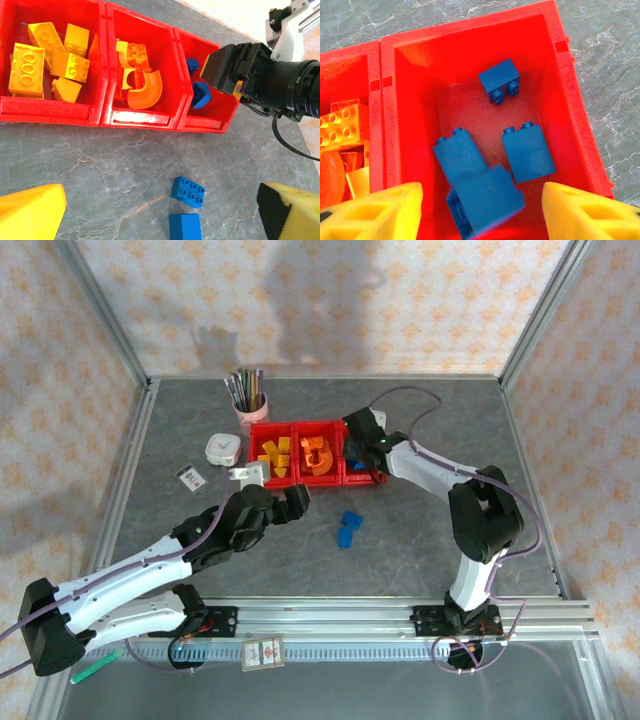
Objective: Sort the legos into containers by color
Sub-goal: Place the lego in the container, then pick up the lego from the center of the table.
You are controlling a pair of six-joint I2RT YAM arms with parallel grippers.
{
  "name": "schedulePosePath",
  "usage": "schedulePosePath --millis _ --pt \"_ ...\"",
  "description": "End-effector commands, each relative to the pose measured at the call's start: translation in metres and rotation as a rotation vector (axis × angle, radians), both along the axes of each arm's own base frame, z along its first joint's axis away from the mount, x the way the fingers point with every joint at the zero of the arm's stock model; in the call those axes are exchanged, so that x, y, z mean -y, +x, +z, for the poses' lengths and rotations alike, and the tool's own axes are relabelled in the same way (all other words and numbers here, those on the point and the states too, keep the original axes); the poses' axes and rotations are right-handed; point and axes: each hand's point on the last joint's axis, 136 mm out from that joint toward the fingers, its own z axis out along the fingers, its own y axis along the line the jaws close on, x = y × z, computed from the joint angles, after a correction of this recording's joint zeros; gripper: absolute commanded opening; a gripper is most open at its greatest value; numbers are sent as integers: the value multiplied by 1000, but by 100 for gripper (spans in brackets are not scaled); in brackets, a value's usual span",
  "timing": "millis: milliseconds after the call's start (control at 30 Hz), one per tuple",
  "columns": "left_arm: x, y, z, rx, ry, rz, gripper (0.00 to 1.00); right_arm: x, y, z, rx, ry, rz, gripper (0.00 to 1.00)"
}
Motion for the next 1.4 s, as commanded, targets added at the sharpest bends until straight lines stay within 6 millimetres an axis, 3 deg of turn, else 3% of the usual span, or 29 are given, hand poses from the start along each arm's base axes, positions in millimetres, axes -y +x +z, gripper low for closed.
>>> schedulePosePath --millis 0,100,300,600,733,900,1133,1367 --pt "-2 2 8 10 15 0 99 2 -4 21 32 11 13 65" --pt "3 3 8 4 5 -16 99 4 -18 28 38 18 26 66" --pt "14 3 5 -13 -8 -50 99 8 -62 20 -8 13 63 69" --pt "28 0 -6 -50 -23 -89 99 -3 -144 -18 -111 28 99 75" --pt "35 -4 -13 -59 -36 -102 99 -9 -164 -37 -147 74 78 79" --pt "40 -5 -16 -63 -38 -111 99 -23 -167 -50 -162 149 15 82" --pt "37 -5 -13 -52 -33 -101 99 -31 -153 -56 -126 181 -92 85" --pt "31 -7 -17 -51 -28 -92 99 -32 -150 -73 -136 147 -130 78"
